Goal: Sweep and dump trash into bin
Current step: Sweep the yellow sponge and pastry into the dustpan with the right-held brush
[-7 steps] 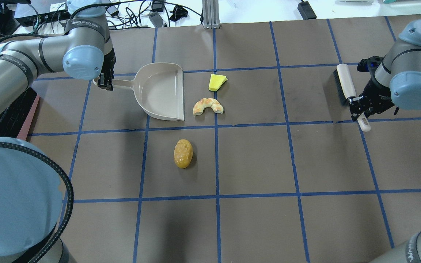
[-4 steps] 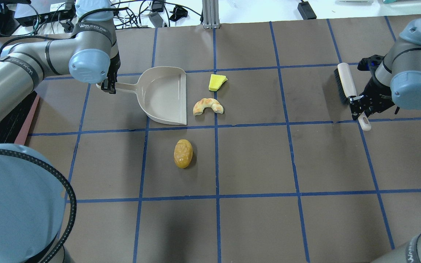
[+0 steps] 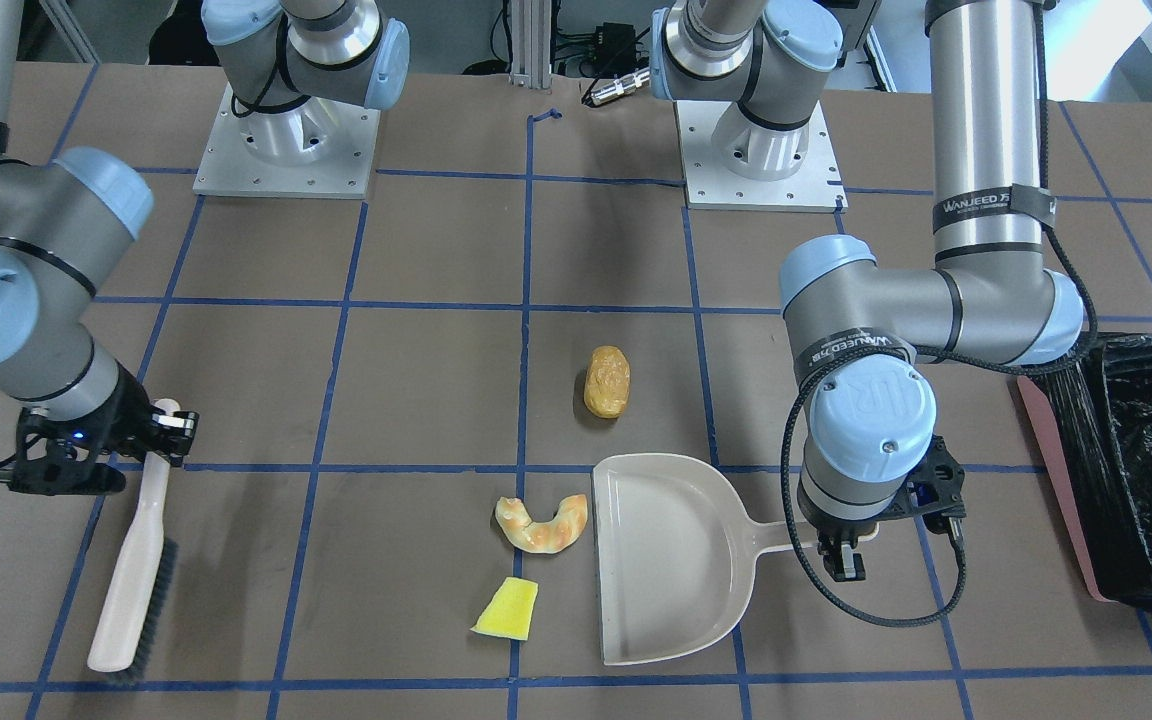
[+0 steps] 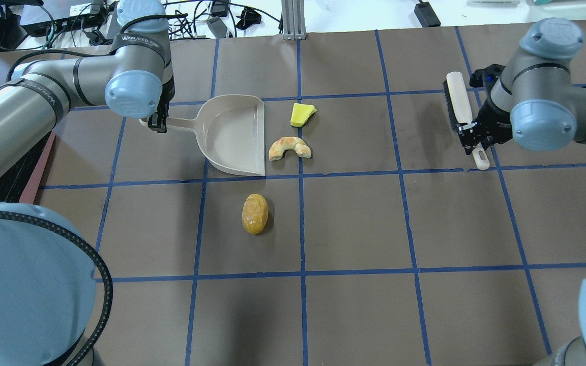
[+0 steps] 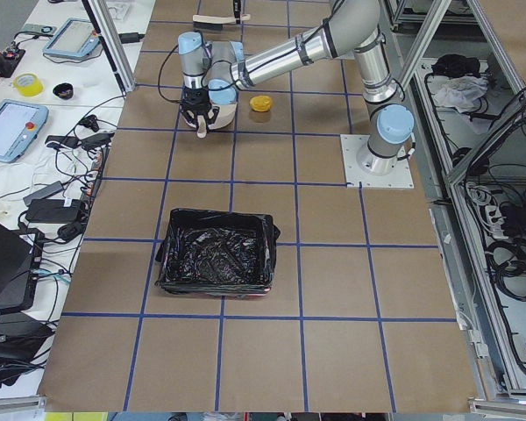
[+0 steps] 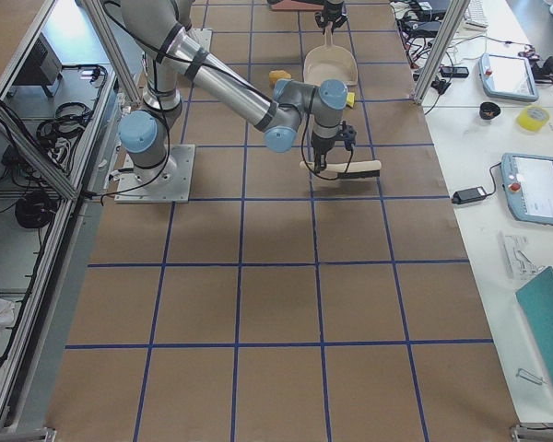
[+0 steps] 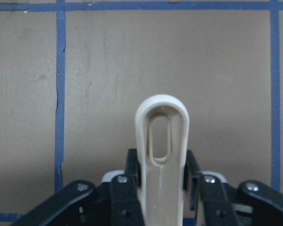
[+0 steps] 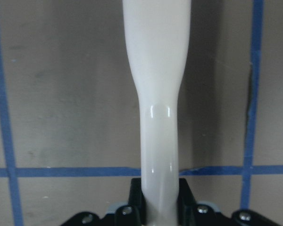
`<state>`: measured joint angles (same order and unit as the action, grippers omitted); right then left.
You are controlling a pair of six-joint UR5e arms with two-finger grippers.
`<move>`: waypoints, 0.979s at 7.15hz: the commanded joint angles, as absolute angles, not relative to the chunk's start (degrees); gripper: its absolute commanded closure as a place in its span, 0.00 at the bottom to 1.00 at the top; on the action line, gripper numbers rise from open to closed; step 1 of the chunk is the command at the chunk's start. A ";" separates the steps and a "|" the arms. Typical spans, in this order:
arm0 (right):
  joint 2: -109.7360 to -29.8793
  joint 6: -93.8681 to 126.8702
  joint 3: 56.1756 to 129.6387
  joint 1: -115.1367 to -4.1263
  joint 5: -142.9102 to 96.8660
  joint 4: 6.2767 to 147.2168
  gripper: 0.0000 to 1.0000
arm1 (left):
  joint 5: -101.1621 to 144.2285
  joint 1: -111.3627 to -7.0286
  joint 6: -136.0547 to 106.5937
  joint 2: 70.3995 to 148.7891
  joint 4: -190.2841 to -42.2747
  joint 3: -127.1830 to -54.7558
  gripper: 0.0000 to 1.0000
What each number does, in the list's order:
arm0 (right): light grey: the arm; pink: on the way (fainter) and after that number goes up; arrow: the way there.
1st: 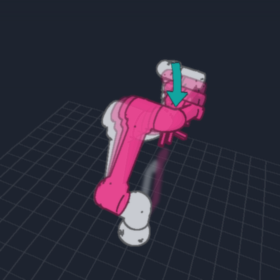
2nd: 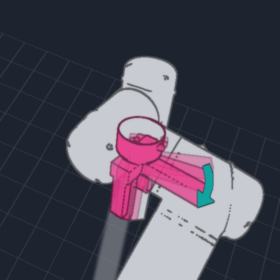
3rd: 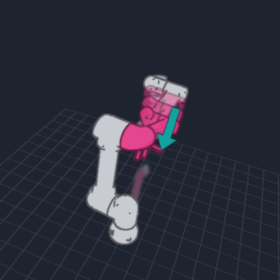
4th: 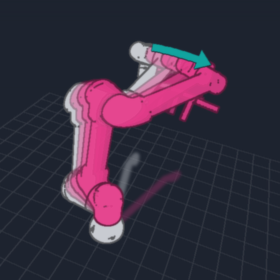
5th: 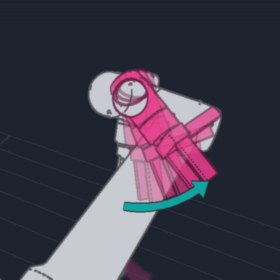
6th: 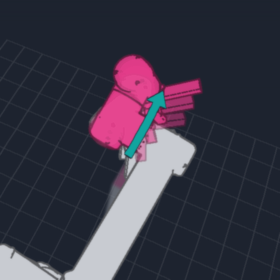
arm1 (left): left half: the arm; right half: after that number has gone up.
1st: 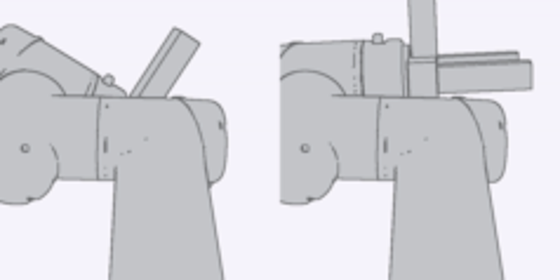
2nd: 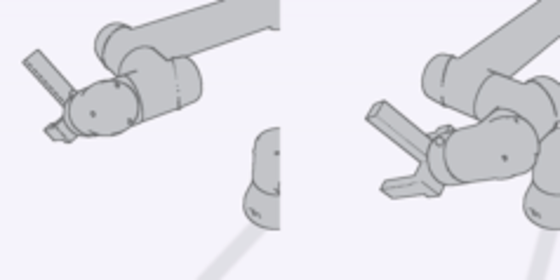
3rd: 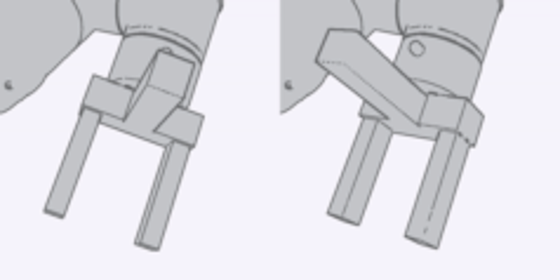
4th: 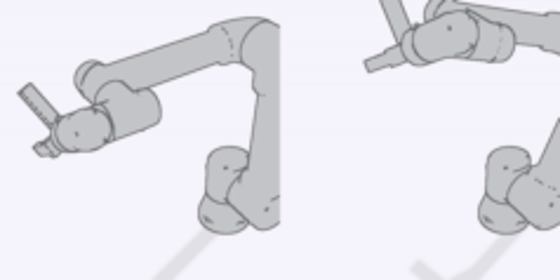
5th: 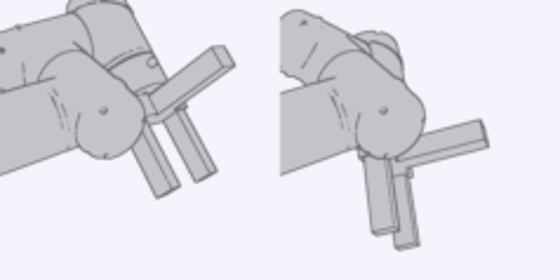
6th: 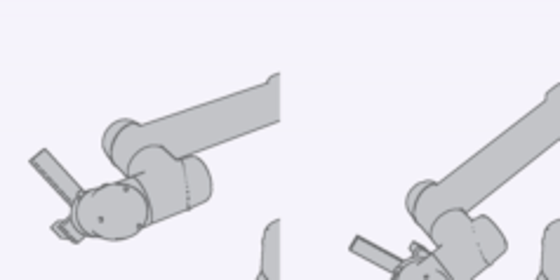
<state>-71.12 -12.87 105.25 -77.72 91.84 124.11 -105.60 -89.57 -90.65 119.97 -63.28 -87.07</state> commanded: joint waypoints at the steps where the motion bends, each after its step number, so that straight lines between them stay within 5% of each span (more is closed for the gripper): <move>1: -70.66 -4.52 102.24 -87.76 91.23 123.85 1.00 | -104.77 -89.91 -91.84 119.88 -63.28 -87.01 1.00; 7: -60.21 18.97 92.20 -105.29 88.33 120.33 1.00 | -104.94 -91.23 -92.90 120.58 -62.24 -86.84 1.00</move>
